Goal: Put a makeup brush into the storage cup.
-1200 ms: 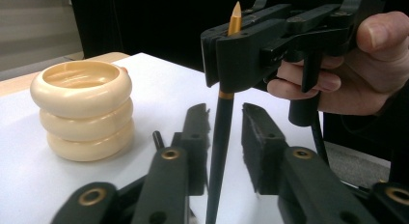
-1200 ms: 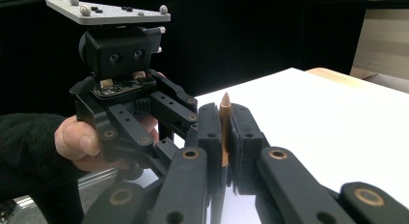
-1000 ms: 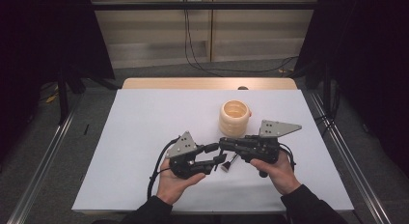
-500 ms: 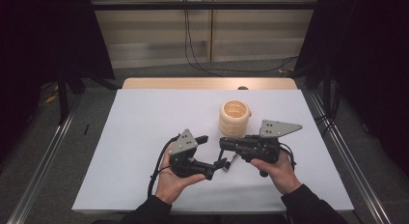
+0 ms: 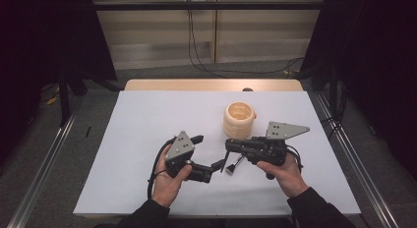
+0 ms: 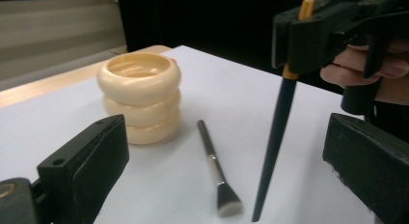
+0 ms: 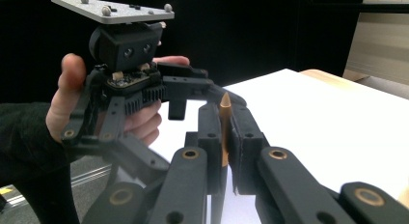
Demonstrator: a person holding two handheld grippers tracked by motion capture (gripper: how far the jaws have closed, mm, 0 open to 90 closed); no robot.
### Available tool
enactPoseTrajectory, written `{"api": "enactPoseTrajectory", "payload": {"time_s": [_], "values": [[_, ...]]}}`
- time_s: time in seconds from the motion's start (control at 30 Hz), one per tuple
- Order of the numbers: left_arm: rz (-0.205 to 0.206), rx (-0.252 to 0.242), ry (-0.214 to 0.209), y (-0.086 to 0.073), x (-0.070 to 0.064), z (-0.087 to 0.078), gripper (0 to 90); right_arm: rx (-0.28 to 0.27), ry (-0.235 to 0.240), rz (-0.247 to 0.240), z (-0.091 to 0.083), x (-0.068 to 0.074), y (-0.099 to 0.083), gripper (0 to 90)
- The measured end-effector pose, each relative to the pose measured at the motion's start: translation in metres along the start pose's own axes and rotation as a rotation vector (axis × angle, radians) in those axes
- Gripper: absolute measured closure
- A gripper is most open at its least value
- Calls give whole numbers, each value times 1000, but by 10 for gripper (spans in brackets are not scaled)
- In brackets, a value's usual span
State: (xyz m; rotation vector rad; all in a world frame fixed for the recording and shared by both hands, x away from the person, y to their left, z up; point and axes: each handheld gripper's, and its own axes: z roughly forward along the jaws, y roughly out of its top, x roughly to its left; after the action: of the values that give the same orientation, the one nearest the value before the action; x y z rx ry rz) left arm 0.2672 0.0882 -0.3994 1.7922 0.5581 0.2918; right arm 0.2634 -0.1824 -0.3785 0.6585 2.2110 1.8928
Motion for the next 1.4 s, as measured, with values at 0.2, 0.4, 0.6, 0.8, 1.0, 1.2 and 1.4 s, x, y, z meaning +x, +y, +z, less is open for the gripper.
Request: {"api": "enactPoseTrajectory", "payload": {"time_s": [0.2, 0.4, 0.6, 0.8, 1.0, 1.2, 1.4], "values": [[12, -36, 22, -2, 4, -12, 19, 7, -12, -3, -1, -1, 0, 847], [22, -26, 77, -7, 12, -26, 19, 4, -20, -2, -4, -2, 0, 847], [10, -41, 115, -10, 22, -40, 18, 3, -26, 1, -6, -4, 0, 847], [9, -38, 144, -19, 25, -54, 18, -1, -46, 6, -10, -7, 0, 847], [0, -43, 153, -28, 30, -64, 23, -12, -57, 14, -15, -10, 1, 846], [-15, -44, 174, -36, 31, -72, 21, -15, -70, 16, -19, -12, 1, 846], [-28, -50, 187, -43, 31, -81, 18, -15, -78, 14, -22, -14, 1, 846]]}}
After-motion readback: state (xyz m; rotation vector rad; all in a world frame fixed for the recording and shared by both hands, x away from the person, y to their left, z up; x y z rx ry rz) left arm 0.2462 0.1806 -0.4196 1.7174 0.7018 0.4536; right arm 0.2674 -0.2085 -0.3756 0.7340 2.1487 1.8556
